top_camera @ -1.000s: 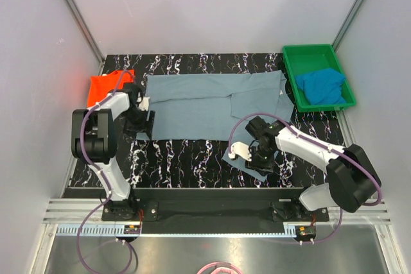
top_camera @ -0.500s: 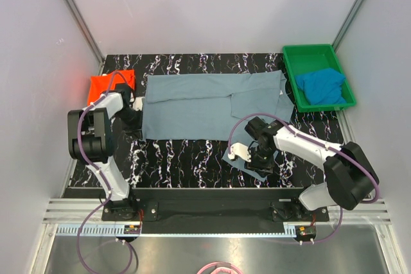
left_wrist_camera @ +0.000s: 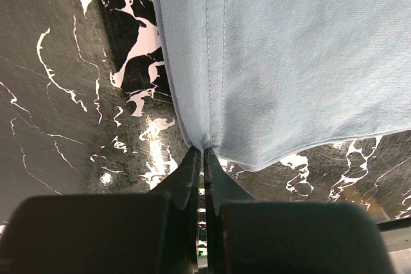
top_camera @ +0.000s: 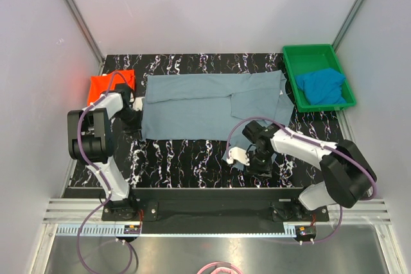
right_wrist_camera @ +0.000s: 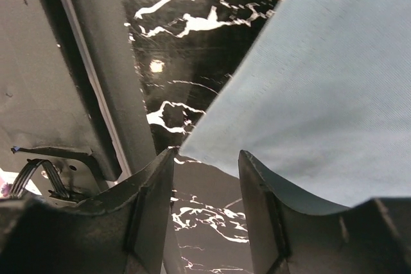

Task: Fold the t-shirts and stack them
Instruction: Fold the tshirt

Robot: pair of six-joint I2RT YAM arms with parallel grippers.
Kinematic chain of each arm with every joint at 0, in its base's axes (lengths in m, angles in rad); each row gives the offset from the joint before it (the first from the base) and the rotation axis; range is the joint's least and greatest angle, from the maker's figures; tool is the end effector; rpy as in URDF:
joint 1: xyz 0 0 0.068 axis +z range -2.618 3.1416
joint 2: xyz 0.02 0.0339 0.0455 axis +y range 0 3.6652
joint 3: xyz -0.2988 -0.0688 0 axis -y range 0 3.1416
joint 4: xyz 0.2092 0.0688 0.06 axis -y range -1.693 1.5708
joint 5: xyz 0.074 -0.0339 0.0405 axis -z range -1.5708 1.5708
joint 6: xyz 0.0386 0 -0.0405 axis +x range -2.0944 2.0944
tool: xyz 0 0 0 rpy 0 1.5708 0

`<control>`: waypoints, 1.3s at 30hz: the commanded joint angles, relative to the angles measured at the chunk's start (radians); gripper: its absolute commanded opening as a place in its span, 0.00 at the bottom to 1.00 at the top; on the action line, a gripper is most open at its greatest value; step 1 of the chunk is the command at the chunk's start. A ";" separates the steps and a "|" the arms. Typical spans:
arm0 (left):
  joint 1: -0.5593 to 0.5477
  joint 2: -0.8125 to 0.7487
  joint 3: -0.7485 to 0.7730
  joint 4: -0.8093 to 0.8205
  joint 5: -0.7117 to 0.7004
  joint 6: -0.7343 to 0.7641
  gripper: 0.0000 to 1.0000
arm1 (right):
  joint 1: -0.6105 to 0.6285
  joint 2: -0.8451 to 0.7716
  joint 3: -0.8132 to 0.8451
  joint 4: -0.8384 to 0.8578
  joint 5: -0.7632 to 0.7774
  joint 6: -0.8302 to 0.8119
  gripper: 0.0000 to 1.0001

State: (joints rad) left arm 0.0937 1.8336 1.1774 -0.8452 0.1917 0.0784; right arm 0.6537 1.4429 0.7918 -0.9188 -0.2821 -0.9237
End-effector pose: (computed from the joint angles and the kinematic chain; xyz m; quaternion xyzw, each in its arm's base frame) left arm 0.3071 0.0215 0.2103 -0.0043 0.9948 -0.0923 0.0426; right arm 0.1401 0.1209 0.2197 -0.7024 0.6977 0.1392 0.0194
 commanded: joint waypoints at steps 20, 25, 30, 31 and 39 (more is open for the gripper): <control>0.008 -0.028 0.037 -0.011 0.034 -0.008 0.00 | 0.077 0.188 0.069 0.040 0.138 0.072 0.22; 0.009 -0.020 0.047 -0.014 0.035 -0.008 0.00 | 0.078 0.182 0.078 0.019 0.126 0.083 0.28; 0.011 -0.025 0.048 -0.015 0.035 -0.006 0.00 | 0.107 0.120 0.092 -0.035 0.118 0.149 0.47; 0.012 -0.023 0.048 -0.014 0.035 -0.008 0.00 | 0.106 0.105 0.084 -0.046 0.119 0.151 0.47; 0.015 -0.034 0.054 -0.020 0.023 -0.008 0.00 | 0.148 0.025 -0.038 0.033 0.205 0.169 0.48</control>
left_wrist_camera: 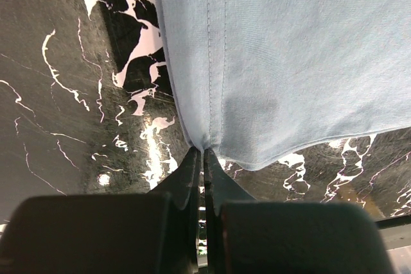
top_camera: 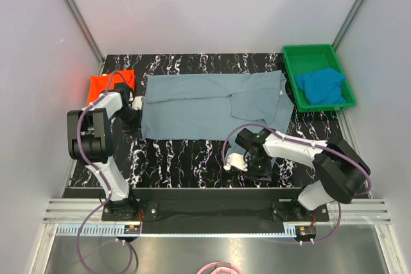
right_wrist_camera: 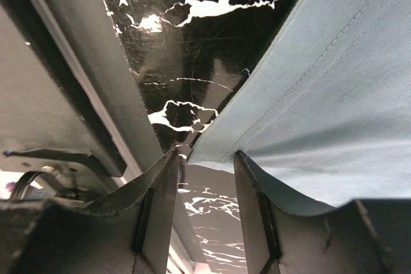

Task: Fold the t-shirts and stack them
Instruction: Fold the tshirt

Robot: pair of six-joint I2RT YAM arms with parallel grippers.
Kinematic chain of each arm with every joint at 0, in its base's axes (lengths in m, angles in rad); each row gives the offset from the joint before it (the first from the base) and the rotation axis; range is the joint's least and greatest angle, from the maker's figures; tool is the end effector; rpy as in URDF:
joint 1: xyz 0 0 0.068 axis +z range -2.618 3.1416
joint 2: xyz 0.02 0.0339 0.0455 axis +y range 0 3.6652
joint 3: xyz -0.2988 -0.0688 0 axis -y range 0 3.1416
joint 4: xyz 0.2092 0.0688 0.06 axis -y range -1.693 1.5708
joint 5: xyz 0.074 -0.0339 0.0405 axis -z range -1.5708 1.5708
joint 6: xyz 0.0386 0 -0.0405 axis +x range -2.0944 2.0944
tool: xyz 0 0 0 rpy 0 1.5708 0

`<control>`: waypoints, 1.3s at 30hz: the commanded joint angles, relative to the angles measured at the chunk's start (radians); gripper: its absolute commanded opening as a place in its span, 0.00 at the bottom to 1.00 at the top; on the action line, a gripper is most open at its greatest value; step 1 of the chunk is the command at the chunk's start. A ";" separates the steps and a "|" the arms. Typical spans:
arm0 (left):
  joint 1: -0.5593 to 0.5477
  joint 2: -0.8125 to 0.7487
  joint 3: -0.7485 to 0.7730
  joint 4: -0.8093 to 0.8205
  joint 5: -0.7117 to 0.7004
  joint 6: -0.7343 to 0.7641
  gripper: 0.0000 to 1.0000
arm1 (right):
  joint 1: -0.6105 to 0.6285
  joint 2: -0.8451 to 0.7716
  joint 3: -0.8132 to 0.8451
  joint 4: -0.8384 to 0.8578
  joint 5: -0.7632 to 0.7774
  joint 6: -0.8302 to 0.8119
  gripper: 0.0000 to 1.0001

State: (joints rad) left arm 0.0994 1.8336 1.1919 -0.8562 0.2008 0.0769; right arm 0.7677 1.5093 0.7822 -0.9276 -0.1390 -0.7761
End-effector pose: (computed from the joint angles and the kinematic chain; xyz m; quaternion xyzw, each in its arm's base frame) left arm 0.3085 0.0230 0.2134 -0.0075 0.9943 -0.0966 0.0449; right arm 0.1318 0.1347 0.2057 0.6931 -0.7163 -0.0696 0.0415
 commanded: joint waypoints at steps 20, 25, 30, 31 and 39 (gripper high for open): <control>0.010 -0.042 0.043 -0.001 0.008 -0.012 0.00 | 0.047 -0.027 -0.008 0.107 0.197 0.000 0.00; 0.011 -0.036 0.057 -0.007 0.008 -0.008 0.00 | 0.045 -0.035 0.055 0.090 0.282 -0.037 0.00; 0.014 -0.036 0.086 -0.014 -0.004 -0.005 0.00 | 0.030 -0.037 0.146 0.073 0.334 -0.049 0.00; 0.013 -0.036 0.092 -0.014 -0.004 -0.006 0.00 | 0.022 -0.031 0.160 0.075 0.338 -0.042 0.00; 0.011 -0.034 0.241 -0.058 -0.008 0.015 0.00 | -0.065 -0.023 0.275 0.105 0.398 -0.025 0.00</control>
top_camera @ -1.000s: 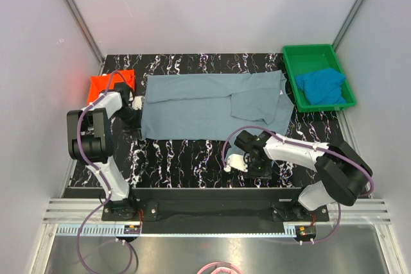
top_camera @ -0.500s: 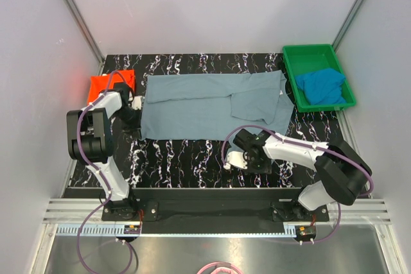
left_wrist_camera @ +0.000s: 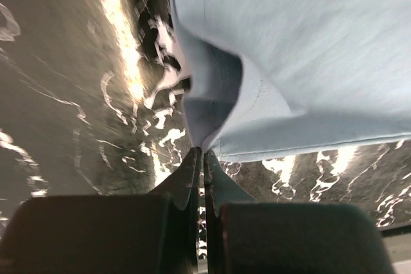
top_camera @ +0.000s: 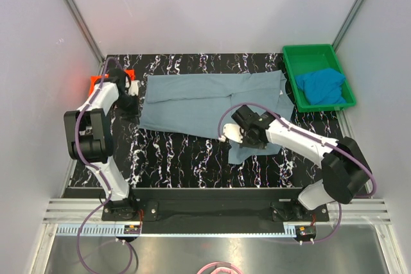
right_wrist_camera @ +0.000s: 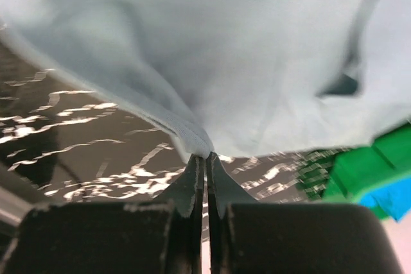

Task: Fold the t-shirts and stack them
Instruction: Fold the tshirt

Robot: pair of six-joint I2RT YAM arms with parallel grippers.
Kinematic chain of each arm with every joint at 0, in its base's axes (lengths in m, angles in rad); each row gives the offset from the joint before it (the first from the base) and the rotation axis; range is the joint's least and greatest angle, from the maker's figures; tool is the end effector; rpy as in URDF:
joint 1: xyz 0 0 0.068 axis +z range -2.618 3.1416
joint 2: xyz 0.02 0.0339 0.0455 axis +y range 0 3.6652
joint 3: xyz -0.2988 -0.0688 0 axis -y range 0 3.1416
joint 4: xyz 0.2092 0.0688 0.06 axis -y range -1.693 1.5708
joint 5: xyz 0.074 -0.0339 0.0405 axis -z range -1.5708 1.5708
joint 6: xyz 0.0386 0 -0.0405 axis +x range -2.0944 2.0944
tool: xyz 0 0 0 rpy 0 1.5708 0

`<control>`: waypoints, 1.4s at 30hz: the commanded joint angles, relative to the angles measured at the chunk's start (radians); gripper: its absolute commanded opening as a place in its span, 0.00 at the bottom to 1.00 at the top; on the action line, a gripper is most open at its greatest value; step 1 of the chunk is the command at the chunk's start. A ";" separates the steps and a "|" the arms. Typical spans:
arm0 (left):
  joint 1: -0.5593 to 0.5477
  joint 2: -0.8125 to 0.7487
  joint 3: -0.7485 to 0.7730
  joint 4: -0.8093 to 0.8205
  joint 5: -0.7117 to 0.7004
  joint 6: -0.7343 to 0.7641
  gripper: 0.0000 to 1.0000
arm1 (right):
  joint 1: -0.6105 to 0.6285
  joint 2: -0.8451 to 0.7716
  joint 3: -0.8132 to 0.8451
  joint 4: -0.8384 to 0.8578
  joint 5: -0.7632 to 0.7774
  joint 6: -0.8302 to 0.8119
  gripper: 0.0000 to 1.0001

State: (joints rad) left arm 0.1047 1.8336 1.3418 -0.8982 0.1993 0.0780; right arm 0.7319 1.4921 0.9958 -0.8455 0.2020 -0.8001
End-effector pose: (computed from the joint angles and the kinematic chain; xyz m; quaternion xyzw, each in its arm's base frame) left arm 0.3295 0.0269 0.2461 -0.0042 0.9910 -0.0905 0.0985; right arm 0.1796 0.1509 0.2556 -0.6769 0.7203 -0.1040 0.1102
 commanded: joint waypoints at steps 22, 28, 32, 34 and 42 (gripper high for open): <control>-0.040 0.170 0.471 -0.142 -0.003 0.068 0.00 | -0.292 0.071 0.381 0.129 0.097 -0.025 0.00; -0.042 0.207 0.539 -0.150 0.009 0.068 0.00 | -0.331 0.134 0.449 0.178 0.100 -0.031 0.00; -0.042 0.233 0.592 -0.150 0.008 0.065 0.00 | -0.364 0.178 0.490 0.212 0.105 -0.042 0.00; -0.042 0.248 0.617 -0.145 0.003 0.063 0.00 | -0.377 0.194 0.510 0.232 0.109 -0.045 0.00; -0.056 0.325 0.695 -0.128 -0.023 0.065 0.00 | -0.434 0.290 0.589 0.296 0.109 -0.045 0.00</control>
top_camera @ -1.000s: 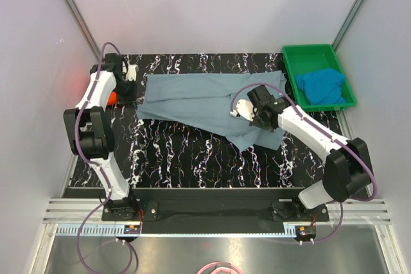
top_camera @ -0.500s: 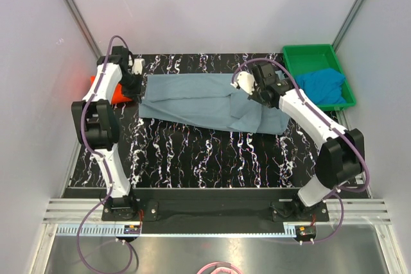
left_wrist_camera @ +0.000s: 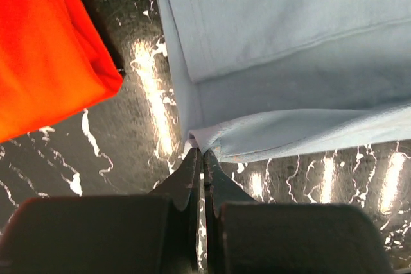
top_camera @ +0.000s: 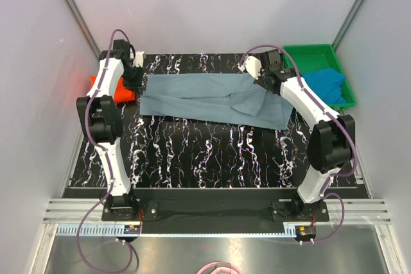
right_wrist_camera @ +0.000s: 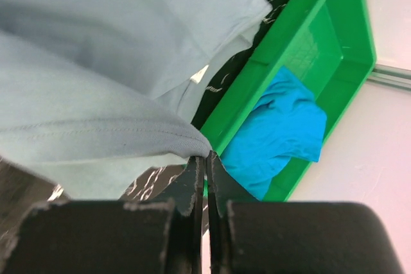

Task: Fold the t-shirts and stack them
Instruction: Fold the tshirt

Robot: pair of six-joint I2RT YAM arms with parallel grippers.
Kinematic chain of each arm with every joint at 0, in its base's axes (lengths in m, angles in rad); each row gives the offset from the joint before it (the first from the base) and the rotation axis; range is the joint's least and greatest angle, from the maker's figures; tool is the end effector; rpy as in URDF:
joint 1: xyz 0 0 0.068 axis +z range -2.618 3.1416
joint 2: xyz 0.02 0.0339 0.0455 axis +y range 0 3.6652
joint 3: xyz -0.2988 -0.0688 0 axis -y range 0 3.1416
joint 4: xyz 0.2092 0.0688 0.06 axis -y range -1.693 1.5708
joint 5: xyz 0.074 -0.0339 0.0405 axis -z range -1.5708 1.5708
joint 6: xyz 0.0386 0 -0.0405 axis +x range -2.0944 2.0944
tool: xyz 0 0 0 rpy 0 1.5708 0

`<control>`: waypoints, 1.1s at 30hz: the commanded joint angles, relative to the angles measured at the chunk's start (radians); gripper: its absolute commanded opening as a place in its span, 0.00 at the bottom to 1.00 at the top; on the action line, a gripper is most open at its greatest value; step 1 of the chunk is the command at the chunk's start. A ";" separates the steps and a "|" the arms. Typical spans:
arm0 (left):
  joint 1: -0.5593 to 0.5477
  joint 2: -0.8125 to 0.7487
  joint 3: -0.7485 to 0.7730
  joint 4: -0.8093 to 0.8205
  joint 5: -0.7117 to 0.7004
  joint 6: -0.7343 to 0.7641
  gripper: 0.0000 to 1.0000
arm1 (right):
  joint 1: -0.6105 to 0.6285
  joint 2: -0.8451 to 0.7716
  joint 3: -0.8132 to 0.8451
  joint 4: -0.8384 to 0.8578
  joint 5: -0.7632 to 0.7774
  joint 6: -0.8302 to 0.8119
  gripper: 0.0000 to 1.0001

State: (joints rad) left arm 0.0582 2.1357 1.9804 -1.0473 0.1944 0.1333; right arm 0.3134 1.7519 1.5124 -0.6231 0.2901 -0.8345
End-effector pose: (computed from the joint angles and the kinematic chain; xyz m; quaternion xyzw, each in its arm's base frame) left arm 0.4359 0.0179 0.2884 0.0545 0.9771 -0.0776 0.1905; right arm 0.3492 0.1016 0.3318 -0.4618 0.8066 -0.2194 0.2966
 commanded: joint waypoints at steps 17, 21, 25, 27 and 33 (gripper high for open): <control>-0.020 0.101 0.121 0.043 -0.050 0.012 0.00 | -0.053 0.296 0.344 0.137 0.029 -0.009 0.00; -0.021 0.124 0.135 0.050 -0.070 0.008 0.00 | -0.063 0.348 0.387 0.146 0.029 -0.009 0.00; -0.026 0.150 0.152 0.059 -0.092 0.006 0.00 | -0.077 0.411 0.422 0.152 0.032 -0.011 0.00; -0.031 0.165 0.162 0.064 -0.102 0.005 0.00 | -0.085 0.428 0.440 0.160 0.035 -0.011 0.00; -0.043 0.181 0.187 0.079 -0.125 0.000 0.00 | -0.105 0.465 0.476 0.175 0.040 -0.011 0.00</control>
State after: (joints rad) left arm 0.0235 2.3222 2.1147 -1.0088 0.1036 0.1337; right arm 0.2237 2.2185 1.9240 -0.5011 0.2989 -0.8345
